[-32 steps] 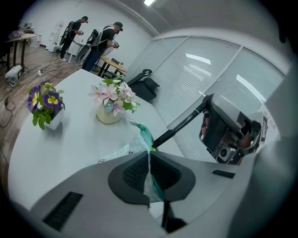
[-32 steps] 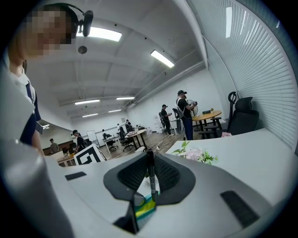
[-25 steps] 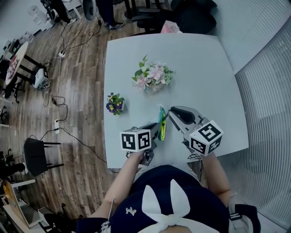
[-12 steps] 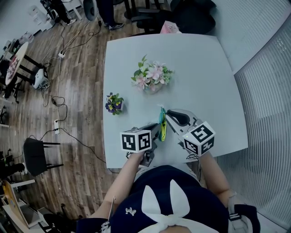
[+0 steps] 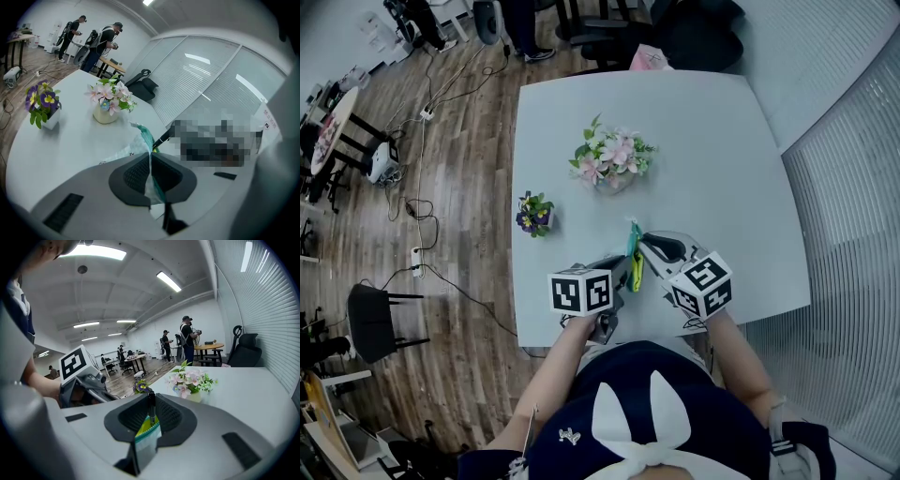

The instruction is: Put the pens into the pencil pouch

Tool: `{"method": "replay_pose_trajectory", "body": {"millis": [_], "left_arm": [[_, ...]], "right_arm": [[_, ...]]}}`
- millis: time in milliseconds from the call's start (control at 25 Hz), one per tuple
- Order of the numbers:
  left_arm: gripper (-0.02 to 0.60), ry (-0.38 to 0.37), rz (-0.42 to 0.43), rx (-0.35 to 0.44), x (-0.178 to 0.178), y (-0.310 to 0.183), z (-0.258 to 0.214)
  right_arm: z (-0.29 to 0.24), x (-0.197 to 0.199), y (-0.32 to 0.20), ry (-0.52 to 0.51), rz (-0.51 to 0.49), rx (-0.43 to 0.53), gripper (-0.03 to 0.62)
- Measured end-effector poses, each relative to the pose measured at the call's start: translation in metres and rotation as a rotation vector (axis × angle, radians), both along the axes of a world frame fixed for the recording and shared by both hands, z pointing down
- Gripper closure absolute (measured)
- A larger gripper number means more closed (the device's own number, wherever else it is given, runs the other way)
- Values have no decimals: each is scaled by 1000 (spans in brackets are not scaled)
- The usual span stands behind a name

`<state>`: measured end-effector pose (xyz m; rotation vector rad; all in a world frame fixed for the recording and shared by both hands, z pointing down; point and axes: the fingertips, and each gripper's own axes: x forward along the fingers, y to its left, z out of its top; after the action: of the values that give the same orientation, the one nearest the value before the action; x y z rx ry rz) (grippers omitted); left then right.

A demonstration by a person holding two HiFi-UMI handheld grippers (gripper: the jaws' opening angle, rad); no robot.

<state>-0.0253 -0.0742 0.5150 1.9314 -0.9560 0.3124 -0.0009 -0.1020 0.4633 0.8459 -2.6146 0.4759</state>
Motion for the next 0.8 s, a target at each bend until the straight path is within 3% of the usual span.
{"method": "replay_pose_trajectory", "body": {"millis": [400,800], "left_arm": [[551,-4,0,-4,0,3,0],[551,-10,-2,-6,-2,1,1]], "right_arm": [[29,-3,5,79,-29,-37,539],[37,-1,4,89,-23,-60,537]]}}
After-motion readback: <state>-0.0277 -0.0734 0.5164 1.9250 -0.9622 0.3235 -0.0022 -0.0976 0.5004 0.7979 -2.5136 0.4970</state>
